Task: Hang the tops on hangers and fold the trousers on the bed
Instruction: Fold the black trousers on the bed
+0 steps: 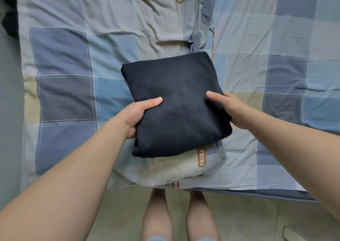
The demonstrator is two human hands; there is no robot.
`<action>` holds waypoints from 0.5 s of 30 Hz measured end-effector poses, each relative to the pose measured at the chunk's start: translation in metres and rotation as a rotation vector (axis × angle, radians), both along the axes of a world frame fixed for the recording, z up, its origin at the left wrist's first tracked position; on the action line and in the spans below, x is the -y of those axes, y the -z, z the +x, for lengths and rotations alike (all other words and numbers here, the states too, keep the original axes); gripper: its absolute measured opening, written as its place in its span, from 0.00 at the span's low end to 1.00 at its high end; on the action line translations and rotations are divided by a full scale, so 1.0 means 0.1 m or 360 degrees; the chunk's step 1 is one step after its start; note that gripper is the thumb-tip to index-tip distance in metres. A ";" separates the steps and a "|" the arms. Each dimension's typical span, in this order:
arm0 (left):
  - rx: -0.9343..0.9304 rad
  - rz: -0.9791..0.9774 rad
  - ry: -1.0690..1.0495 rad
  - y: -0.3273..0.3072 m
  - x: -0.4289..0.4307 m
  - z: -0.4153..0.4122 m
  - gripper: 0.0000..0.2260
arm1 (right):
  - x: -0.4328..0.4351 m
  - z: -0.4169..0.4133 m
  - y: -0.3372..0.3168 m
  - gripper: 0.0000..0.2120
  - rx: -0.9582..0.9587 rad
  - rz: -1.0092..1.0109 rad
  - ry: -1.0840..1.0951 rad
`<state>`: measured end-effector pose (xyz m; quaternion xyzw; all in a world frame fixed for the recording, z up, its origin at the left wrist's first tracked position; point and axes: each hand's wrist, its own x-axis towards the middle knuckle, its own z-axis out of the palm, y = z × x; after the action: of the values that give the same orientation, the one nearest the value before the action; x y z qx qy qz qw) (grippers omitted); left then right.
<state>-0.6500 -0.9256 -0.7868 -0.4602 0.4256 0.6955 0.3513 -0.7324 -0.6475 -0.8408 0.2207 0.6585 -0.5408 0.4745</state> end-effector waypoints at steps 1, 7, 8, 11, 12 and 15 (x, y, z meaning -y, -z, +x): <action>0.0026 0.0068 -0.0012 -0.08 -0.03 0.03 0.14 | -0.02 0.01 -0.07 0.29 0.0011 -0.0004 -0.0026; 0.0039 0.0413 -0.0022 -0.64 -0.23 0.27 0.14 | -0.12 0.23 -0.70 0.34 0.0227 -0.0185 -0.0047; 0.0023 0.0487 -0.0021 -0.77 -0.28 0.33 0.17 | -0.14 0.30 -0.85 0.31 0.0305 -0.0228 0.0023; -0.0039 0.0621 -0.0060 -1.15 -0.39 0.50 0.29 | -0.23 0.51 -1.31 0.28 0.0526 -0.0293 0.0319; -0.0066 0.0613 -0.0069 -1.28 -0.42 0.56 0.31 | -0.26 0.59 -1.46 0.26 0.0586 -0.0318 0.0396; -0.0107 0.0579 -0.0048 -1.66 -0.43 0.71 0.31 | -0.35 0.85 -1.92 0.21 0.0636 -0.0335 0.0485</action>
<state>-0.5793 -0.8826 -0.6204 -0.3720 0.2972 0.7811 0.4039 -0.6474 -0.6123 -0.6484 0.3692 0.4510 -0.6172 0.5285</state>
